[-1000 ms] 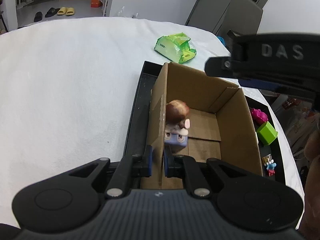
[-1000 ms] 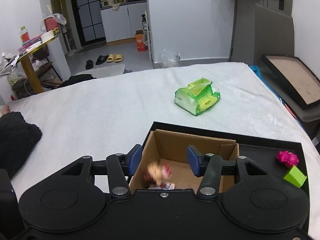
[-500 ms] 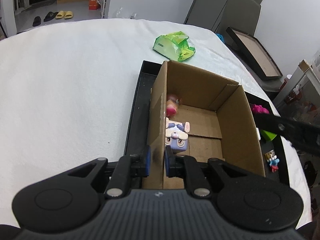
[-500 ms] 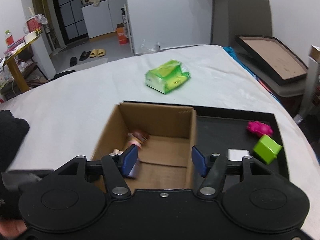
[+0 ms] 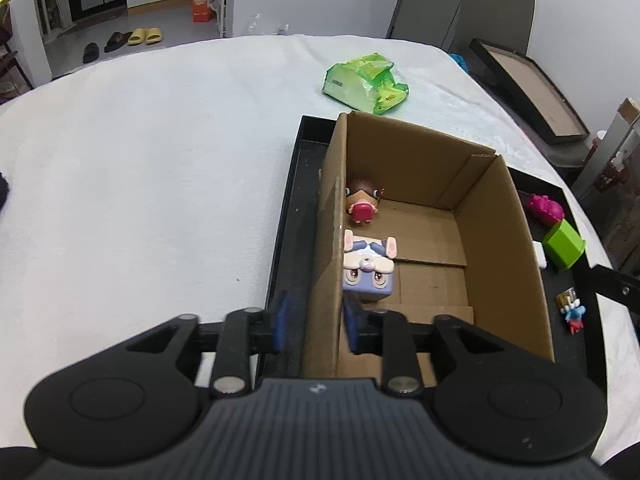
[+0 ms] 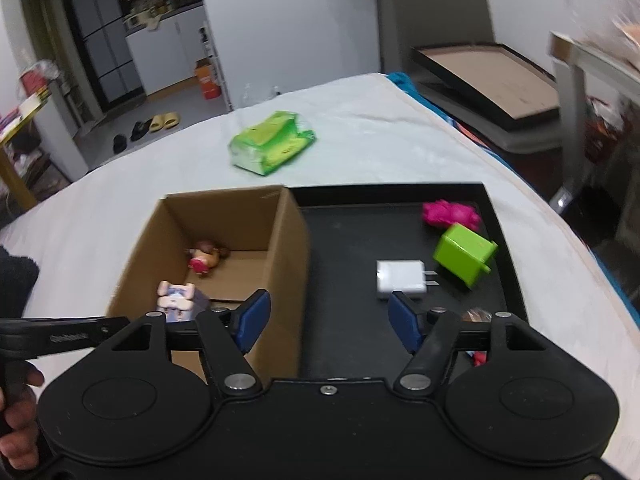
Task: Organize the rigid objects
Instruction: 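Move the right gripper back to the blue-and-red mug figure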
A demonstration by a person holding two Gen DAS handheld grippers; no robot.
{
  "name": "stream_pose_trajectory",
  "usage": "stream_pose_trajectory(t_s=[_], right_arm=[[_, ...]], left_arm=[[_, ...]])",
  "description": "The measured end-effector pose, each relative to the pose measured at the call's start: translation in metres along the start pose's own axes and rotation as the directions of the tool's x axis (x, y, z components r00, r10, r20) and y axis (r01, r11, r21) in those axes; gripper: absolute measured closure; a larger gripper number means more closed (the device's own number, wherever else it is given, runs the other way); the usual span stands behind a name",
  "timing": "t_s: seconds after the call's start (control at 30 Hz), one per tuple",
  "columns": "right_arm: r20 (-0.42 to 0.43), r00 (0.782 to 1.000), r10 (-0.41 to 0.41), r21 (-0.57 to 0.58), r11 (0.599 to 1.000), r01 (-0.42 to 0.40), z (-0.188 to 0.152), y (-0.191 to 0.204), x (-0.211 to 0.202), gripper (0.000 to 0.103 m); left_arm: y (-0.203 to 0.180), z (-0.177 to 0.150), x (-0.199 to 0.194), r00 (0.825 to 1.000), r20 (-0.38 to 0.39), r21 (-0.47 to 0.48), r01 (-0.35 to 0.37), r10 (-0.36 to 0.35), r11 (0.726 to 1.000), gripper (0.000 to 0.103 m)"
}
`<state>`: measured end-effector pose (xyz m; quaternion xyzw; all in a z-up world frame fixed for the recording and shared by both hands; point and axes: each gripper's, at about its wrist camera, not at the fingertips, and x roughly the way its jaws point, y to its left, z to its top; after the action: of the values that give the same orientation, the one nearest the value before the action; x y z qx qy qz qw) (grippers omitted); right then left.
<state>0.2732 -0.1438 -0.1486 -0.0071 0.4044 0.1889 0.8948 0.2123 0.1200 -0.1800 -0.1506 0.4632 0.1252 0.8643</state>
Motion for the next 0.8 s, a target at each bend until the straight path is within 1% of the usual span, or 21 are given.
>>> stream_pose_trajectory(t_s=[0.03,0.07,0.17,0.23,0.33,0.5,0.6,0.7,0.8], right_arm=[[0.001,1.0,0.001,0.017,1.0,-0.001,-0.002,-0.006,0.001,0.038],[0.004,1.0,0.004,0.034,0.999,-0.004,-0.004,-0.013,0.002,0.038],[0.02,1.0,0.003,0.09,0.996,-0.005,-0.011,-0.033,0.003,0.037],[0.024,1.0,0.007,0.125,0.992,-0.01,-0.016,-0.044,0.005,0.035],[0.028,1.0,0.012,0.173,0.985,-0.017,-0.019,-0.059,0.006,0.035],[0.025,0.999,0.024,0.208,0.978,-0.029,-0.025,-0.075,0.008,0.035],[0.013,1.0,0.013,0.231,0.973,-0.016,-0.028,-0.086,0.014,0.035],[0.007,1.0,-0.006,0.287,0.958,0.004,-0.03,-0.098,0.019,0.035],[0.005,1.0,0.001,0.313,0.95,-0.002,-0.031,-0.107,0.025,0.035]], left_arm=[[-0.001,0.0,0.0,1.0,-0.001,0.005,-0.003,0.003,1.0,0.058],[-0.002,0.0,-0.001,1.0,0.0,0.01,-0.005,0.005,1.0,0.056],[-0.005,0.0,-0.007,0.999,0.026,0.022,-0.048,0.047,0.999,0.05],[-0.006,0.001,-0.01,0.998,0.031,0.018,-0.053,0.053,0.998,0.046],[-0.009,0.001,-0.011,0.997,0.025,0.033,-0.074,0.073,0.997,0.044],[-0.019,0.002,-0.014,0.995,0.032,0.062,-0.099,0.097,0.993,0.044],[-0.022,0.004,-0.01,0.994,0.021,0.068,-0.113,0.112,0.991,0.043],[-0.024,0.006,-0.009,0.993,0.015,0.061,-0.117,0.116,0.991,0.043],[-0.028,0.007,-0.007,0.991,0.019,0.071,-0.131,0.13,0.989,0.043]])
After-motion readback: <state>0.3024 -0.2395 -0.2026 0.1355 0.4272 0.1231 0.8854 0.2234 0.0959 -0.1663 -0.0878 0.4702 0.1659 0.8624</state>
